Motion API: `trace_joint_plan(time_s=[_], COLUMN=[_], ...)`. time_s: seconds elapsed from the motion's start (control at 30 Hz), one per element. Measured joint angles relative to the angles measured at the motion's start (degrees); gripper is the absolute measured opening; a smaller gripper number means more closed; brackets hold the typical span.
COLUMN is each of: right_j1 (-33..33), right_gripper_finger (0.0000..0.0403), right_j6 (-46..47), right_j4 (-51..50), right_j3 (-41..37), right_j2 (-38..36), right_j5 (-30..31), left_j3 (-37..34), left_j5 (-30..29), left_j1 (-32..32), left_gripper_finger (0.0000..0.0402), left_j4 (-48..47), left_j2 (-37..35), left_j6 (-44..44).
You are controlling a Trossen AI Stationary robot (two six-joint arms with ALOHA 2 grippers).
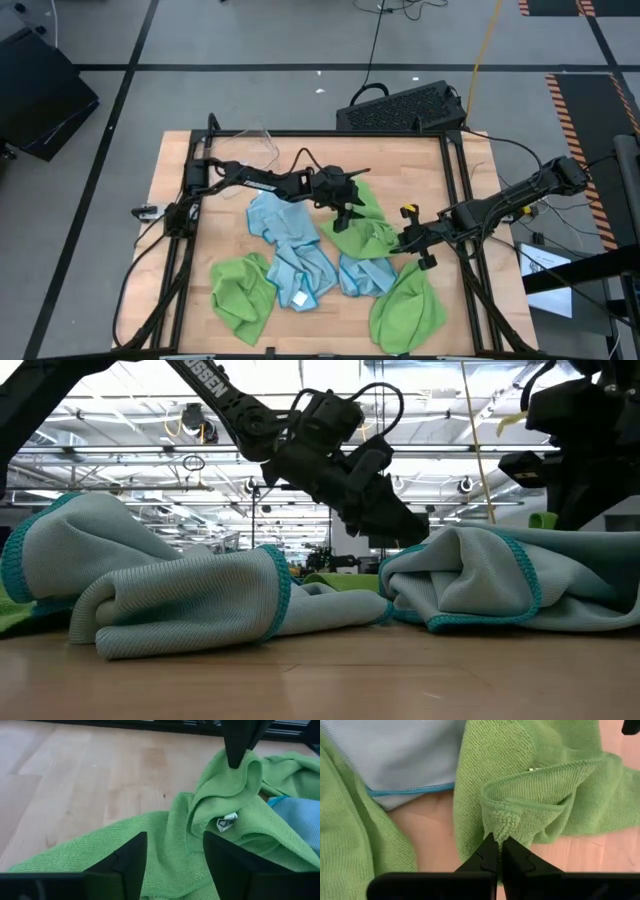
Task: Fold microfiber towels
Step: Fold the top right green microfiber cloth
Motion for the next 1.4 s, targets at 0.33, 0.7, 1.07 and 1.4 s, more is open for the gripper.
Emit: trace_joint_plan(time_s=[0.33, 0.7, 1.07, 1.4], right_j1=[-0.02, -0.04, -0.03, -0.02], right_gripper_finger=[0.0, 0.0, 0.0, 0.0], right_j6=[1.42, 0.02, -1.56, -3.38], right_j4=[-0.05, 0.0, 0.19, 4.44], right_j3=[0.0, 0.0, 0.0, 0.0], right_j2=[0.0, 0.0, 0.0, 0.0], right_j5=[1.68, 1.44, 2.77, 2.78], left_j3=[-0.04, 0.0, 0.0, 0.0], left_j5=[0.09, -7.67, -17.63, -25.7], left_j1=[-3.67, -6.9, -7.52, -12.98], left_gripper_finger=[0.0242, 0.0269, 0.0269, 0.0269], left_j4=[-0.37, 1.47, -3.52, -0.36], left_j2=[0.85, 0.85, 0.85, 0.74], left_j6=[-1.33, -0.7, -8.34, -3.89])
